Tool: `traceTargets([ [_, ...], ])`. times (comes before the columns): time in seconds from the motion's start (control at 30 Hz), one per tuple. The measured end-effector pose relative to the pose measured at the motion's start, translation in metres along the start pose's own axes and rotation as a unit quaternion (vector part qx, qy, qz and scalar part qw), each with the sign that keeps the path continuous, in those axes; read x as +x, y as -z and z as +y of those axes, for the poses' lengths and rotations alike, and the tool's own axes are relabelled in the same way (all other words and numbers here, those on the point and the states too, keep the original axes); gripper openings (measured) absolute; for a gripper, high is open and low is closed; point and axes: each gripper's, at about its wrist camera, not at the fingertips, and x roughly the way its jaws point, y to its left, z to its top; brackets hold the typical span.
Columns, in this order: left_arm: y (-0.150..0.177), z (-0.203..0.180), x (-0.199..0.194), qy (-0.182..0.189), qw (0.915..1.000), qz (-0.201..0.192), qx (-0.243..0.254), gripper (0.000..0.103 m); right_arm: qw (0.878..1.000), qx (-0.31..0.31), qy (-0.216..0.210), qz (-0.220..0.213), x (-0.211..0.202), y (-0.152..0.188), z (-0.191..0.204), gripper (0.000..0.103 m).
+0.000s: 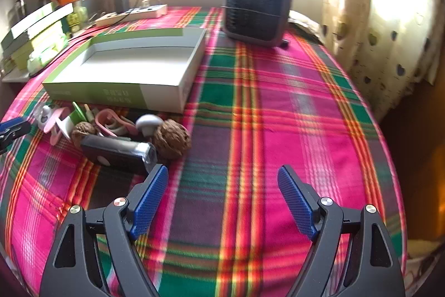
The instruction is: Organize objects
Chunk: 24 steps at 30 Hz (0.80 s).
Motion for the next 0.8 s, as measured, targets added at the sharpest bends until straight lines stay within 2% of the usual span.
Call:
traceTargets([
  [0.17, -0.007, 0.0, 0.01, 0.009, 0.9999, 0.008, 0.002, 0.048, 0.999, -0.018, -0.029, 0.013, 0.013, -0.007, 0.004, 0.078],
  [0.27, -0.011, 0.0, 0.014, 0.018, 0.9998, 0.01, 0.003, 0.048, 0.999, -0.037, -0.025, 0.011, 0.015, -0.011, 0.007, 0.077],
  [0.4, -0.017, -0.003, 0.017, 0.018, 0.9997, 0.01, 0.01, 0.048, 0.998, -0.046, -0.042, 0.013, 0.021, -0.017, 0.007, 0.077],
  [0.6, -0.024, -0.006, 0.023, 0.022, 0.9994, 0.014, 0.022, 0.048, 0.995, -0.074, -0.07, 0.009, 0.024, -0.022, 0.01, 0.068],
  [0.8, -0.031, -0.006, 0.024, 0.028, 0.9995, 0.005, 0.014, 0.048, 0.992, -0.085, -0.089, 0.013, 0.027, -0.028, 0.011, 0.06],
])
